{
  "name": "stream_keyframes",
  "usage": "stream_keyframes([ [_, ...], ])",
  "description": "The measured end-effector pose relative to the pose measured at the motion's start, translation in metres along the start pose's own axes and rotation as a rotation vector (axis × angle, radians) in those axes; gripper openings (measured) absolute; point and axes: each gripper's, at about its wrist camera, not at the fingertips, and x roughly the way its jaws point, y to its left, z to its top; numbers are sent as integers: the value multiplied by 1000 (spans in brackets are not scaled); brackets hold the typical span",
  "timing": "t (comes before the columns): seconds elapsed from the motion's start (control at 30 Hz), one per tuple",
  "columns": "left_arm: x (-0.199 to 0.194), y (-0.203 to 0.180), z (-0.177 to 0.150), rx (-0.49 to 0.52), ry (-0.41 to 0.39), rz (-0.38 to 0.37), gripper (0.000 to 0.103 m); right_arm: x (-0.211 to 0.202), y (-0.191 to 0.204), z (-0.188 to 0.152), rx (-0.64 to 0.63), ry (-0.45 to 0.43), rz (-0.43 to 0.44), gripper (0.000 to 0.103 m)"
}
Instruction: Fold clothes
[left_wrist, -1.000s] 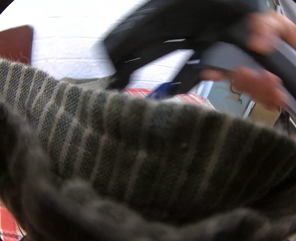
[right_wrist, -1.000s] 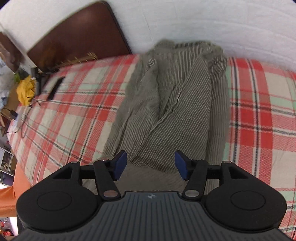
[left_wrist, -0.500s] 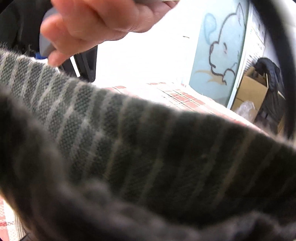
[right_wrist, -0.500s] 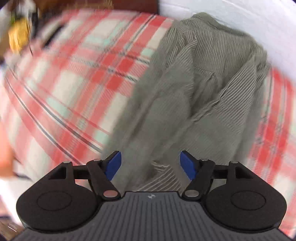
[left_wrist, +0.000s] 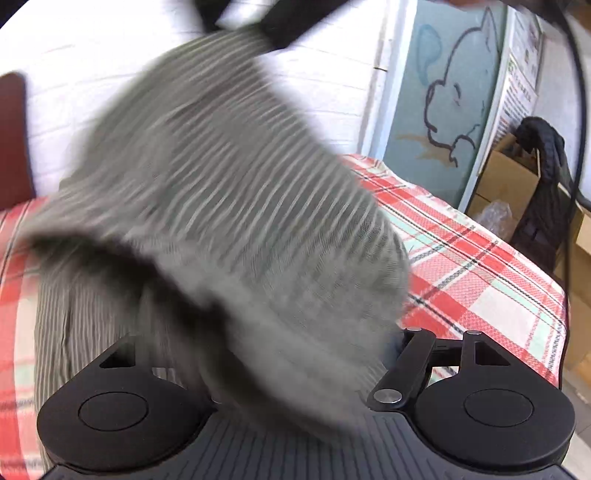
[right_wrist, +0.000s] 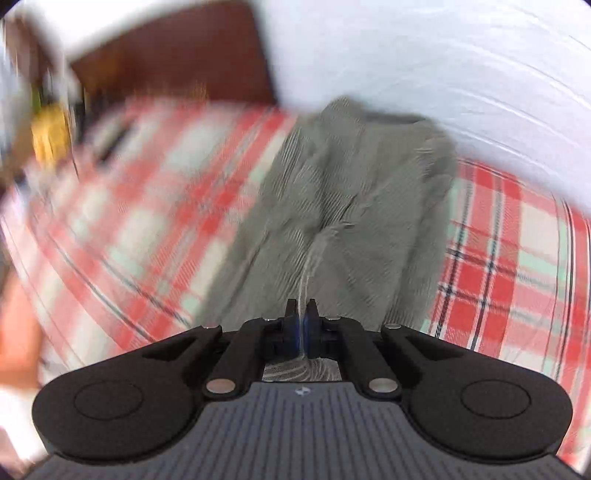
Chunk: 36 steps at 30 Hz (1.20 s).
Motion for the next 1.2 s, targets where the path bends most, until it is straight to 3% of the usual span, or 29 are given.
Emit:
stream_keyframes([
  [0.1,-7,7,-8,-27,6,13,83,-13,-48,-27,148,-75,48,3],
  [0.23,0,-5,-13,-79,36,4,84,-5,-89,-67,237,-112,-14,4],
  [0.37,2,18,-6,-106,48,-7,85,2,-129,-108,326,-148,-75,7],
  [0.43,-4,18,-3,-106,52,-15,85,6,-149,-128,370,-166,-106,15],
  [0.5,-28,1,7,-107,53,-40,85,10,-170,-148,414,-184,-137,40],
  [0.53,-41,-7,12,-107,53,-52,85,12,-180,-158,436,-193,-153,43],
  [0.63,-38,-4,29,-171,69,-121,85,-5,-166,-156,285,-289,-113,48],
  [0.7,-30,1,40,-211,82,-162,85,-18,-154,-152,169,-356,-80,60],
  [0.77,-16,1,48,-209,97,-177,85,-23,-146,-146,99,-375,-57,62],
  [0.83,2,-4,55,-189,115,-181,85,-20,-147,-143,99,-378,-57,62],
  [0.93,28,-7,62,-249,170,-184,85,-19,-154,-144,139,-388,-28,62],
  [1.0,37,-11,64,-274,171,-182,74,-19,-158,-150,149,-390,-26,62],
  [1.03,40,-13,64,-269,168,-176,27,-19,-160,-154,153,-390,-26,62],
  [1.07,42,-16,64,-252,166,-172,3,-19,-162,-157,157,-390,-27,62],
  [1.2,25,-32,60,-138,124,-175,1,-20,-167,-163,151,-395,-14,62],
])
